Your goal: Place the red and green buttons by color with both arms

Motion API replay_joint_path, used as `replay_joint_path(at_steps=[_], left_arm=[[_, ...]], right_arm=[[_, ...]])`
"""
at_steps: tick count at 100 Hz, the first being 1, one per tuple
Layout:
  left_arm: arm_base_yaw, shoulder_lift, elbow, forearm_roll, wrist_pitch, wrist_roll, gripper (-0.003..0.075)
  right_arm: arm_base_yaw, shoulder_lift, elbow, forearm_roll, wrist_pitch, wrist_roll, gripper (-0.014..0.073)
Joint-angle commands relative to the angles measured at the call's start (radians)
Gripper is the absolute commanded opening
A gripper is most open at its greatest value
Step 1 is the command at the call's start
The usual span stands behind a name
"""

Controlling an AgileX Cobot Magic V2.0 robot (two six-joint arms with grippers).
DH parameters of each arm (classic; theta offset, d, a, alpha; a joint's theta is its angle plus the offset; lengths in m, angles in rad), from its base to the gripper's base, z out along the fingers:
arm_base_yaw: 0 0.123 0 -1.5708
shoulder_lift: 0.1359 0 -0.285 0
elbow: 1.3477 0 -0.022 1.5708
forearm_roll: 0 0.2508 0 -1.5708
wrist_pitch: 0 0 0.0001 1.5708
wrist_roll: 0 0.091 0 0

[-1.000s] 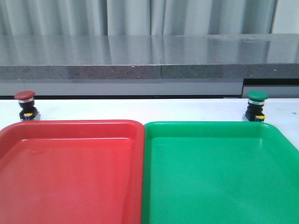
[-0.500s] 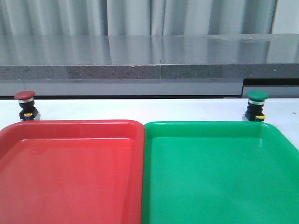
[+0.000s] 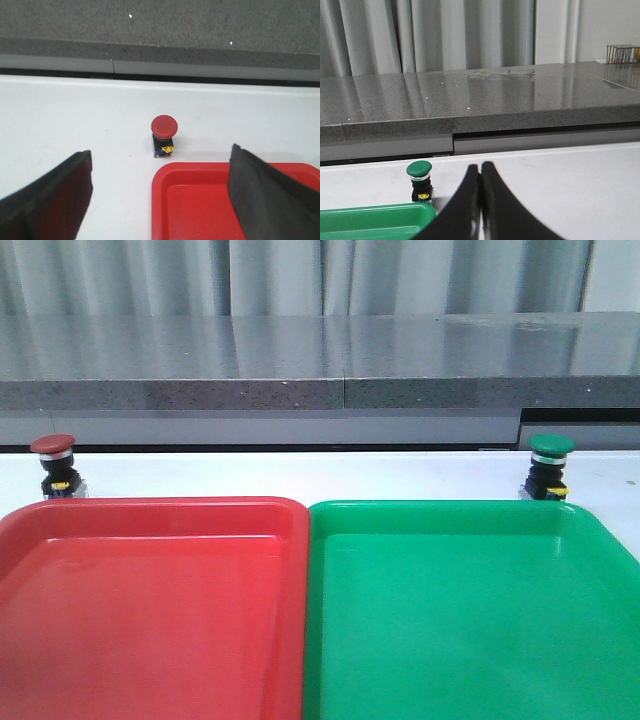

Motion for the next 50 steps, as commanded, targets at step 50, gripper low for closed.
replay_joint_path(at_steps=[50], left_arm=[[0.002,0.65,-0.573,-0.077,0.332,-0.007,0.0546]], right_arm=[[-0.007,-0.018,-0.019,0.0,-0.087,-0.002,-0.0057]])
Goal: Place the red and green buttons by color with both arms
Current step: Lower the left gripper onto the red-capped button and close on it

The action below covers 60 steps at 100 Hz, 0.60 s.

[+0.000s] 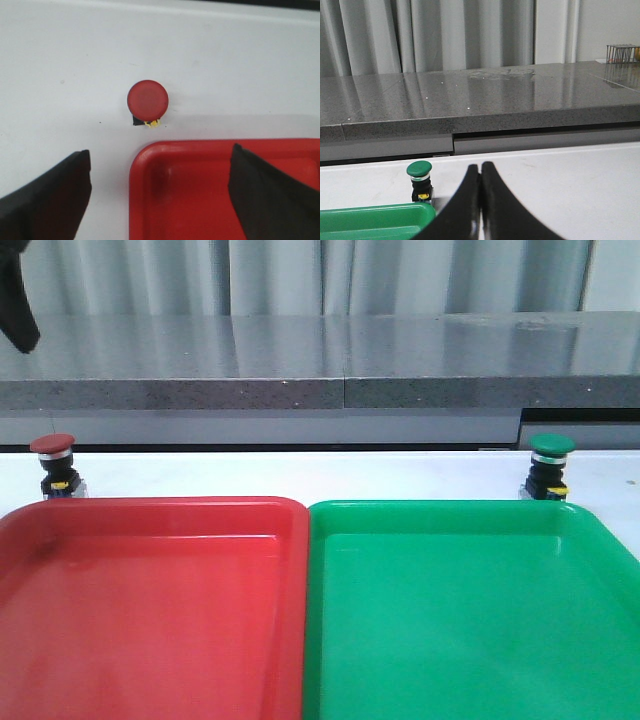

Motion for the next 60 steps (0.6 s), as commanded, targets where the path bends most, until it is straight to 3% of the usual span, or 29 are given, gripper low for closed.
replay_joint_path(at_steps=[1,29,60], left_arm=[[0.002,0.039,-0.092,-0.021,-0.015,-0.007,0.0546],[0.002,0.214,-0.188,-0.025,-0.008,-0.007,0.0546],[0.002,0.298,-0.193,-0.025,-0.076,-0.007,0.0546]], right_arm=[[-0.007,-0.018,-0.019,0.0,-0.087,-0.004,-0.0057],[-0.007,-0.018,-0.019,0.0,-0.087,-0.004,-0.0057],[-0.007,-0.018,-0.019,0.0,-0.087,-0.004,-0.0057]])
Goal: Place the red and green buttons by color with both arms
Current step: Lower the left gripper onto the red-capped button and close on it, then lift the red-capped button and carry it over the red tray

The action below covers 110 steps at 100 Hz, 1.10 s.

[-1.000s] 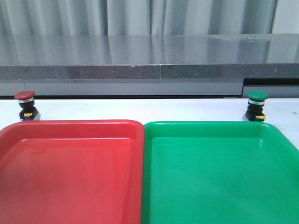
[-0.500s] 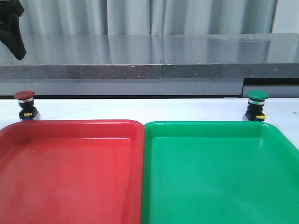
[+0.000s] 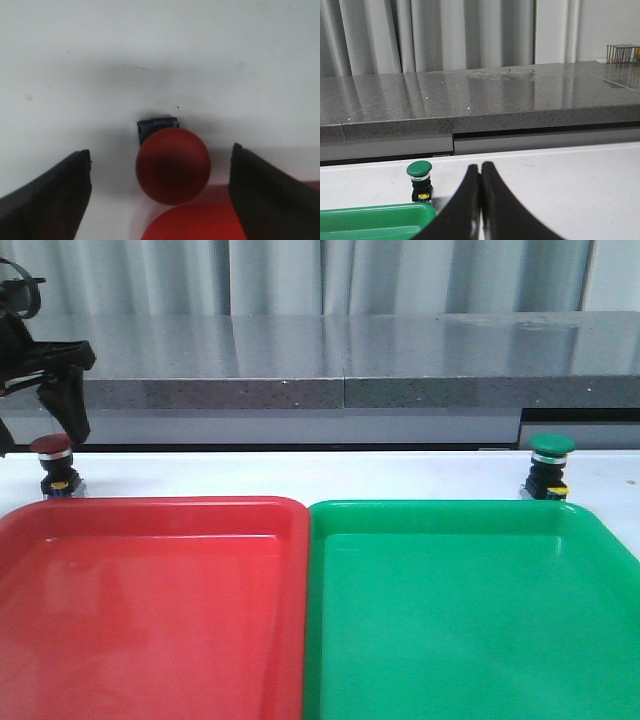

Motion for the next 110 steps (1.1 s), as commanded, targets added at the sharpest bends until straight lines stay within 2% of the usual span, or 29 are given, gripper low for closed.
replay_joint_path(at_steps=[1,8,17,39,51,65,77,96,110], left_arm=[[0.002,-0.04,-0.034,-0.02,-0.057,-0.007,0.0546],[0.002,-0.036,-0.034,-0.02,-0.06,-0.007,0.054],[0.002,-0.033,-0.034,-0.02,-0.062,-0.007,0.0484],[0.002,-0.033,-0.034,-0.023,-0.082,-0.007,0.0198],[0.002,-0.033,-0.034,-0.026,-0.08,-0.007,0.0096],[0.002,-0.035,-0.048,-0.024,-0.043,-0.007,0.0014],[-0.003,-0.059,-0.066,-0.024,-0.033,-0.007,-0.0021],[-0.038,-0.166,-0.06,-0.015,-0.062,-0.007,-0.002],[-0.086,-0.249,-0.03,0.052,-0.063,-0.084,-0.002]], right_arm=[[-0.007,-0.018,-0.019,0.0,-0.087,-0.004,-0.0057],[-0.007,-0.018,-0.019,0.0,-0.087,-0.004,-0.0057],[-0.007,-0.018,-0.019,0.0,-0.087,-0.004,-0.0057],[-0.007,-0.018,-0.019,0.0,-0.087,-0.004,-0.0057],[-0.007,-0.018,-0.019,0.0,-0.087,-0.004,-0.0057],[-0.007,-0.018,-0.019,0.0,-0.087,-0.004,-0.0057],[-0.007,-0.018,-0.019,0.0,-0.087,-0.004,-0.0057],[-0.007,-0.018,-0.019,0.0,-0.087,-0.004,-0.0057],[-0.007,-0.018,-0.019,0.0,-0.087,-0.004,-0.0057]])
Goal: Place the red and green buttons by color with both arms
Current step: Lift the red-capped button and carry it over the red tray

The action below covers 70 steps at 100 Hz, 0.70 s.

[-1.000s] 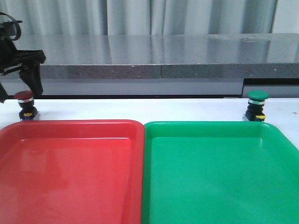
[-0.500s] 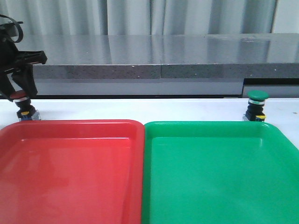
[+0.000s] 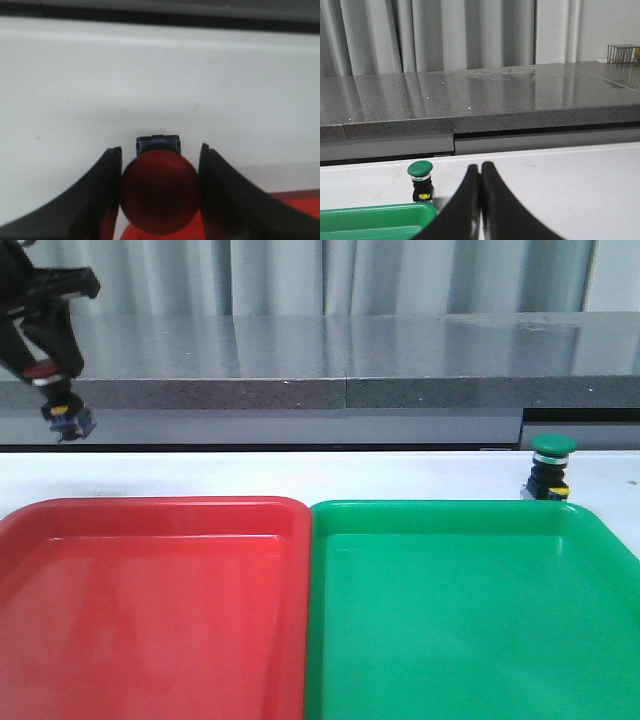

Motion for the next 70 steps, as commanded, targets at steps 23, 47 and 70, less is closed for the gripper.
replay_joint_path(at_steps=[23,47,70], left_arm=[[-0.167,-0.218,0.151,0.121,-0.056,-0.184,-0.002],[-0.298,-0.301,0.367,0.131,-0.145,-0.248,-0.002],[-0.403,-0.311,0.5,0.141,-0.194,-0.275,-0.002]], right_arm=[[-0.007,-0.018,-0.019,0.0,-0.087,-0.004,-0.0057],[-0.007,-0.018,-0.019,0.0,-0.087,-0.004,-0.0057],[-0.007,-0.018,-0.019,0.0,-0.087,-0.004,-0.0057]])
